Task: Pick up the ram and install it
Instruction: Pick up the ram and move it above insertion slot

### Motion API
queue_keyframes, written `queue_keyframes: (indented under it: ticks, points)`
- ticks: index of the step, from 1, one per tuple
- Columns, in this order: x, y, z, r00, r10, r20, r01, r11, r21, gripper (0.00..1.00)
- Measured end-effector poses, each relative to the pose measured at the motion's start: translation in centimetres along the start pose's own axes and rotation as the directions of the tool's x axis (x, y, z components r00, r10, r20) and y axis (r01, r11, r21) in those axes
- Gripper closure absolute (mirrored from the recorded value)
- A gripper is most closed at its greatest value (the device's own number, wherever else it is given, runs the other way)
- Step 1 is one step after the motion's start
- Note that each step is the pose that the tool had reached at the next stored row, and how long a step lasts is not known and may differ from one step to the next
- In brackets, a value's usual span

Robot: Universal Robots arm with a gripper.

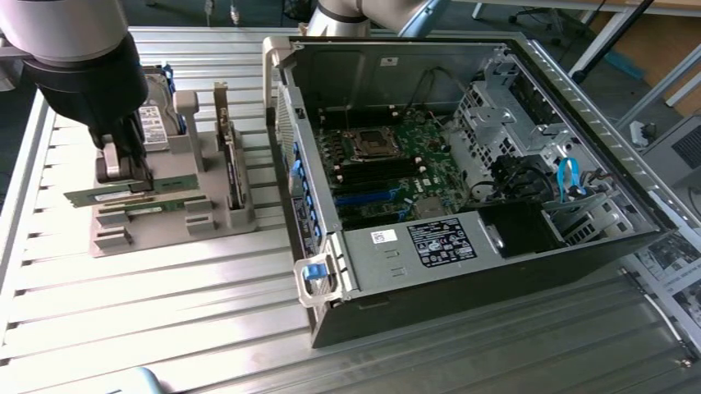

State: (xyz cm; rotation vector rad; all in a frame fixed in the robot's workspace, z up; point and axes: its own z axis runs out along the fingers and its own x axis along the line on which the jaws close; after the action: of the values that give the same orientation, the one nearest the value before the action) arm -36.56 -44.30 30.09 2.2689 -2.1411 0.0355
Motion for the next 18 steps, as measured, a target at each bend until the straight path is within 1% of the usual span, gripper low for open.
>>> queue_keyframes:
  ticks: [18]
  points:
    - [0.0,0.00,-1.09,1.0000,0.000,-0.0001,0.000,1.0000,-0.0001,0.87]
